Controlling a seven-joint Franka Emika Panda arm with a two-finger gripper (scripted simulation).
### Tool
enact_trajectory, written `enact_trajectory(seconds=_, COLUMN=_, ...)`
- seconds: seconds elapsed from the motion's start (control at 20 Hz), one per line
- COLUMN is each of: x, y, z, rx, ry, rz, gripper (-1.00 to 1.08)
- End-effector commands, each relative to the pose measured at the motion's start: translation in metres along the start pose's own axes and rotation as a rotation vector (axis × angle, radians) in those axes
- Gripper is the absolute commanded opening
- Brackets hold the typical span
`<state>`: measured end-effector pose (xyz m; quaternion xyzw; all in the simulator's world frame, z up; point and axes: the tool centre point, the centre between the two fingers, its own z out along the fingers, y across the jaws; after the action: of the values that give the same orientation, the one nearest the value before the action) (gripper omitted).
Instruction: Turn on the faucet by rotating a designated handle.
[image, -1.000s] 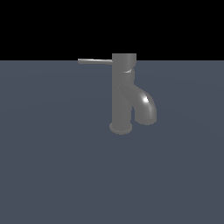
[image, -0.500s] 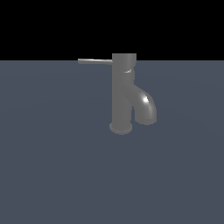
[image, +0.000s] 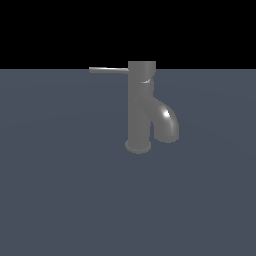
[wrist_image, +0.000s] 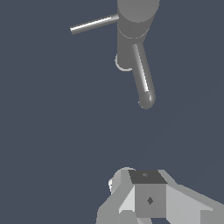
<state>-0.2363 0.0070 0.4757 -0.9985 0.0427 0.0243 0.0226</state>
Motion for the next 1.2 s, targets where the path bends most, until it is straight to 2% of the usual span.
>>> enact_trajectory(seconds=0.0, x=0.01, y=-0.002, z=0.002, rx=0.009, ry=-0.001, rz=0.038, gripper=-1.0)
enact_trajectory(seconds=0.6, x=0.076, y=-0.02, z=0.021, rx=0.051, ry=-0.013, rz=0.304, gripper=-1.0)
enact_trajectory(seconds=1.15, x=0.136, y=-0.04, z=0.052, rx=0.062, ry=-0.025, rz=0.572, gripper=-1.0)
